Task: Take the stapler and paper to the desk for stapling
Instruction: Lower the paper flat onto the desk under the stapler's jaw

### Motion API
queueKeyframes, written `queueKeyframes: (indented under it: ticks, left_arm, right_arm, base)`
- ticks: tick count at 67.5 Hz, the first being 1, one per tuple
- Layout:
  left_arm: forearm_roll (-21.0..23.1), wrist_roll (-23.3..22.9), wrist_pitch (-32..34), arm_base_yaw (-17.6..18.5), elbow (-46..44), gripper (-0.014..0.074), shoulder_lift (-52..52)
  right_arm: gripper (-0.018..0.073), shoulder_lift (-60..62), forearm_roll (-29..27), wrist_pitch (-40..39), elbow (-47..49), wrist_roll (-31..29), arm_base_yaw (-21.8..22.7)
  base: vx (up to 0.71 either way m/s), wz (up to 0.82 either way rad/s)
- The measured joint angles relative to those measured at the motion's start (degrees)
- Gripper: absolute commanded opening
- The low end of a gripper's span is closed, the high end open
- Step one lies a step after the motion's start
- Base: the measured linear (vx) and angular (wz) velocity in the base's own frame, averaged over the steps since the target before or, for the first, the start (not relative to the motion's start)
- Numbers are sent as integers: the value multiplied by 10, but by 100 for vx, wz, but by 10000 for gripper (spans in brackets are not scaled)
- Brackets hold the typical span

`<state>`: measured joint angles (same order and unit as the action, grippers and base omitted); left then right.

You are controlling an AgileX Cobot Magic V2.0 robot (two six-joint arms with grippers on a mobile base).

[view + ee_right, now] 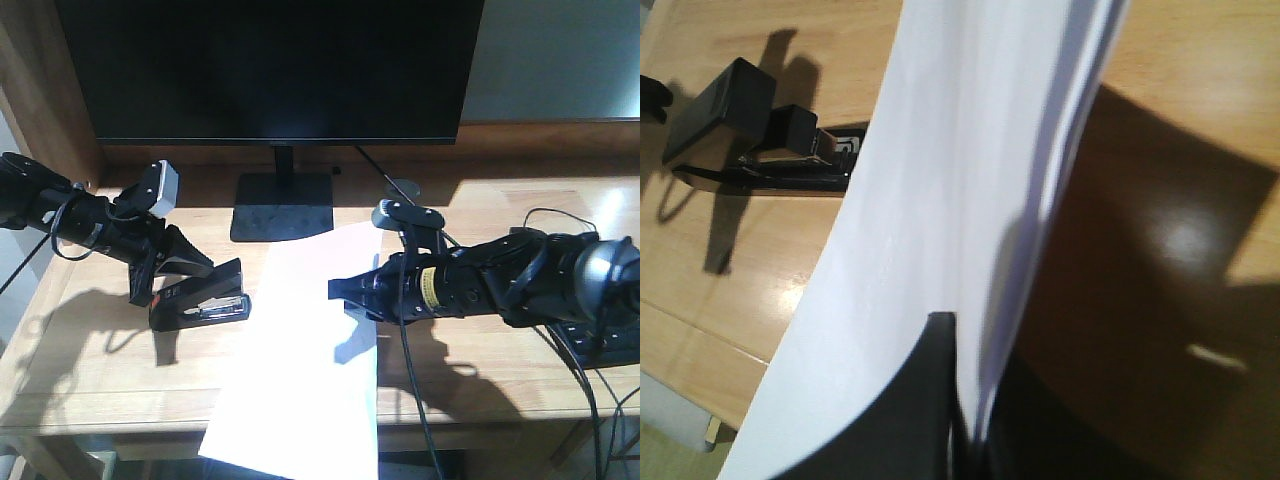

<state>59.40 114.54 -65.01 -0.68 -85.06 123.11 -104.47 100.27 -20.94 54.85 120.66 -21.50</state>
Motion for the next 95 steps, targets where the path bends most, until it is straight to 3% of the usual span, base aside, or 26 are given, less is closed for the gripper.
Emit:
queueKeyframes:
  ticks: [59,95]
  left_arm:
    - [0,0,0,0,0,-8,0]
    - [0,0,0,0,0,-8,0]
  right_arm:
    - [-5,-49,-3,-24,53,0,0]
    - [-2,-111,-5,-24,147,-1,-16]
  base:
    - [0,0]
    - [0,0]
